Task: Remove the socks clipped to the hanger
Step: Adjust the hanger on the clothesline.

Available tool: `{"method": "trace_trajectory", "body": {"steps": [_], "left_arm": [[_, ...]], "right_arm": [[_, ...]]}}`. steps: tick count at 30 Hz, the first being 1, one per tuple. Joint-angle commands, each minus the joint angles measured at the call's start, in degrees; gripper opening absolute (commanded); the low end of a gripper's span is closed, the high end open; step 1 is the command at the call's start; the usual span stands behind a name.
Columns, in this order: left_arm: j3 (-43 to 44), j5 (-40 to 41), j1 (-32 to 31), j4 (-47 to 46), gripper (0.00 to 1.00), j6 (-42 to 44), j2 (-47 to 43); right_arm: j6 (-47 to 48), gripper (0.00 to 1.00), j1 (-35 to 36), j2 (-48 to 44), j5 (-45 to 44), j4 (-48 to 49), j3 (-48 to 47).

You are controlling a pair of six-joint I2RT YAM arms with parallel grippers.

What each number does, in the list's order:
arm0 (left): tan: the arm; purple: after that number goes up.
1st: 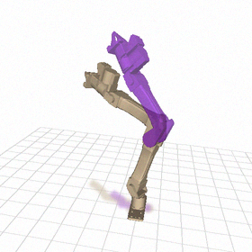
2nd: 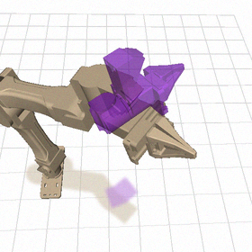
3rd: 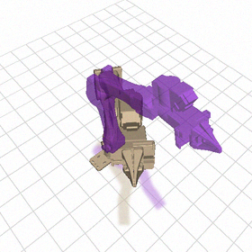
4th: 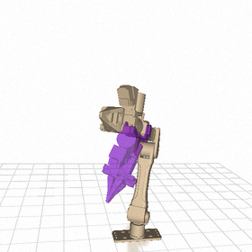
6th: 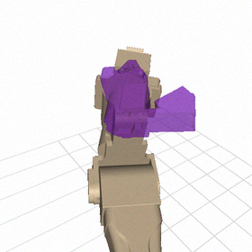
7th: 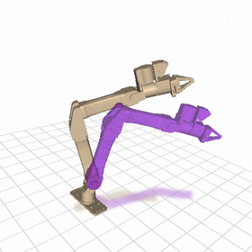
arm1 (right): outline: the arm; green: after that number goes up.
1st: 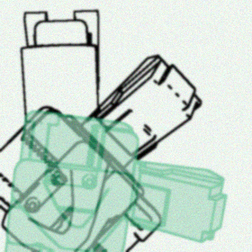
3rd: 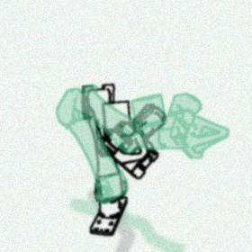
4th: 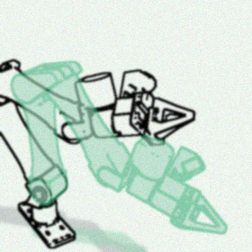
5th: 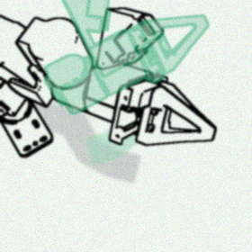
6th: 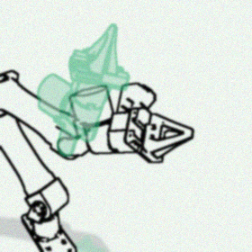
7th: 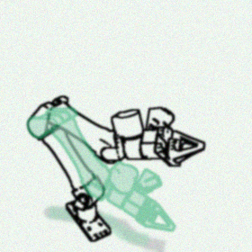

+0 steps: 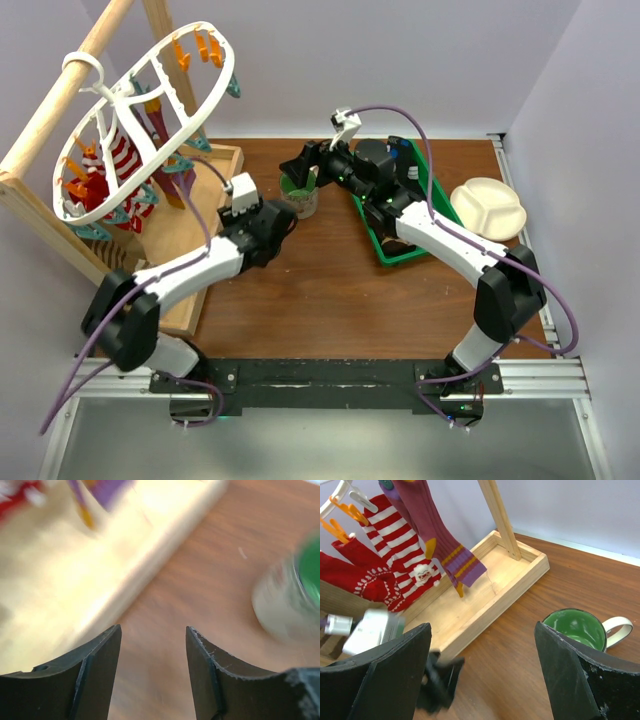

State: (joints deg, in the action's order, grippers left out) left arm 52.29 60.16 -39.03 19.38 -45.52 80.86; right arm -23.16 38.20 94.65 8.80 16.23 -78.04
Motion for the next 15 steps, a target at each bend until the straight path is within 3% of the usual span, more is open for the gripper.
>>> {"method": "trace_trajectory", "body": {"steps": [1,11,13,14,15], "left_arm": [[11.94,18.57,4.48,4.79,0.6,-3.53,9.12],[20.48,29.38,13.01,11.9,0.66,-3.79,21.26],[23.37,31.32,13.97,17.33,0.71,-10.26,22.93],[25.21,33.07,14.41,30.5,0.74,-15.77,25.81],[30.62,34.13,15.29,40.12,0.78,-33.67,28.01]], "right_arm": [[1.54,0.88,-0.31,-2.01,1.14,0.91,-1.85],[2.77,0.88,-1.37,-7.02,0.17,-0.5,2.28],[2.59,0.88,-1.46,-7.46,0.26,-0.06,2.89],[2.42,0.88,-1.54,-7.64,0.34,-0.14,3.15],[2.33,0.88,-1.46,-7.9,0.43,-0.14,3.42]]}}
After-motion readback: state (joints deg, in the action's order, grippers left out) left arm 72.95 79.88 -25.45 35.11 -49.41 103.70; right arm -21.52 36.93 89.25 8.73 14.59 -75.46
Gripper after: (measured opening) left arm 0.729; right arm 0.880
